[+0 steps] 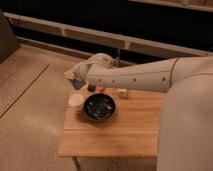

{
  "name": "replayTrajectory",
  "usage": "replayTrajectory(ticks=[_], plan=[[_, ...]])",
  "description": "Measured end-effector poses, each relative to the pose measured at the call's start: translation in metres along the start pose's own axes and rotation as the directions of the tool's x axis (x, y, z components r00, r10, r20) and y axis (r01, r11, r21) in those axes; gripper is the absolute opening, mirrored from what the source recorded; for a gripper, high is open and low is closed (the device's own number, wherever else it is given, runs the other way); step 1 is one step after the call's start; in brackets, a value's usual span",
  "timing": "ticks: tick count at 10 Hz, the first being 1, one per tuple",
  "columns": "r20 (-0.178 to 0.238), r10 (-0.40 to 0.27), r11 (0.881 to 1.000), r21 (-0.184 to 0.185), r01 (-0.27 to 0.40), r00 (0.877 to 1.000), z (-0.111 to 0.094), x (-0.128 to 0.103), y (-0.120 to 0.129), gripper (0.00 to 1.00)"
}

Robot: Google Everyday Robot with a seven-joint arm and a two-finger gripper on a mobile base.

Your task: Place the white sponge in the ceramic cup

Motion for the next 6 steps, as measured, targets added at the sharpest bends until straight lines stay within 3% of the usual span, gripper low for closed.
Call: replayTrajectory(ticks=[3, 6], plan=[[-0.009, -0.031, 0.997, -0.074, 0.030, 0.999, 0.020, 0.005, 0.041, 0.18], [-0.032, -0.040, 0.995, -0.089, 0.037, 0.999, 0.026, 0.017, 0.049, 0.18]])
